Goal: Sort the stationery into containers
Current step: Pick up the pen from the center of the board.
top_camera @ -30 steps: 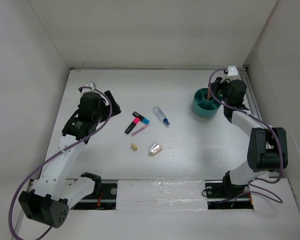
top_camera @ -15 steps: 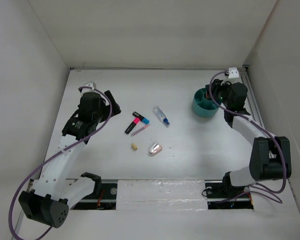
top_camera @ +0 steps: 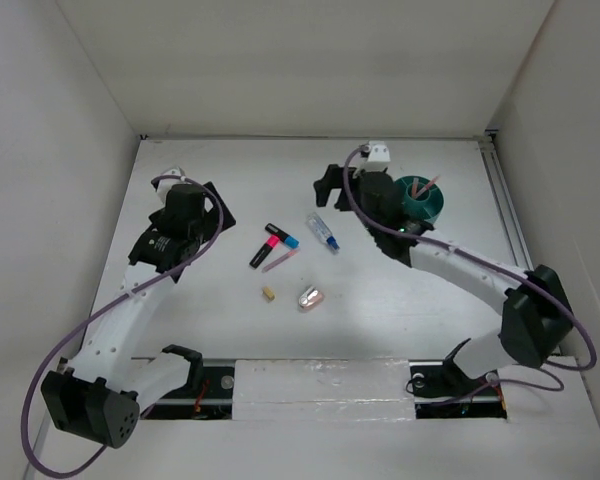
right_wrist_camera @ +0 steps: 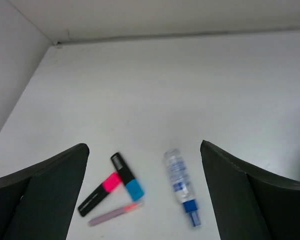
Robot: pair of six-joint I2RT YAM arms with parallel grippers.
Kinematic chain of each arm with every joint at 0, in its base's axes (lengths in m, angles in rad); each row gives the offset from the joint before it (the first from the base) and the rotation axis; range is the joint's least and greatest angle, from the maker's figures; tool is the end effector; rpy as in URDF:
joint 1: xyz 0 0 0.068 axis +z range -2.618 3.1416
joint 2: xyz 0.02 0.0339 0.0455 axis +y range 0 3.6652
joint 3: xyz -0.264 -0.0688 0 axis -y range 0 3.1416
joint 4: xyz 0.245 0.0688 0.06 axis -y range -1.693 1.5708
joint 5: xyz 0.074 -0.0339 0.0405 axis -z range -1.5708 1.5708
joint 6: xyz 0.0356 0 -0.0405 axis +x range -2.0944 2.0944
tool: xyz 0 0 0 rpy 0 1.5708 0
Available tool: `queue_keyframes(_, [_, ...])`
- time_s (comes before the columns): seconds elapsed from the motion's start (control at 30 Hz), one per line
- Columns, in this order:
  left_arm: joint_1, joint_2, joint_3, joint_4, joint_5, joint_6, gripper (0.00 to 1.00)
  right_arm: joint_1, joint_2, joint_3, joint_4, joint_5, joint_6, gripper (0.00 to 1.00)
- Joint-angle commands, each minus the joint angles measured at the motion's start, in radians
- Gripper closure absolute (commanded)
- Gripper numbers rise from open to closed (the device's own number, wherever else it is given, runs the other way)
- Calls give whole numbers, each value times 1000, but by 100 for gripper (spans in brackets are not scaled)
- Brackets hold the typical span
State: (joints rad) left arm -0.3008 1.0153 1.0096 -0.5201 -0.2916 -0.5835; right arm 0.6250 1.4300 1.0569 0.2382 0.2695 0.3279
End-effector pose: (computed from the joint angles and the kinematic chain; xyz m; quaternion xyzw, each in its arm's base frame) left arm 0.2128 -0.0553 0.3422 -0.1926 0.8386 -0.0975 0.5001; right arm 0.2815 0.1914 0.3269 -0.0231 0.7512 0.2091 0.6257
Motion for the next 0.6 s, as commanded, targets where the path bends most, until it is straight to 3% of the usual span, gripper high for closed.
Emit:
queue_keyframes(0.0, [2, 12, 34, -32, -64, -30, 1, 123, 106, 72, -176, 255, 270, 0])
queue_keyframes(0.1, [2, 12, 34, -32, -73, -30, 1, 235, 228, 241, -349, 437, 408, 0])
queue_keyframes(0.17, [2, -7, 34, -32, -73, -30, 1, 283, 364, 372, -659, 578, 653, 0])
queue_keyframes(0.3, [2, -29, 34, -32, -73, -30, 1, 338, 575, 681, -1035, 580, 923, 0])
queue_keyframes(0.4, [2, -29, 34, -32, -64, -30, 1, 347, 659, 782, -1080, 513, 971, 1])
queue_keyframes(0.57, [2, -47, 24, -23, -55, -30, 1, 347, 681, 764, -1094, 505, 1060, 9])
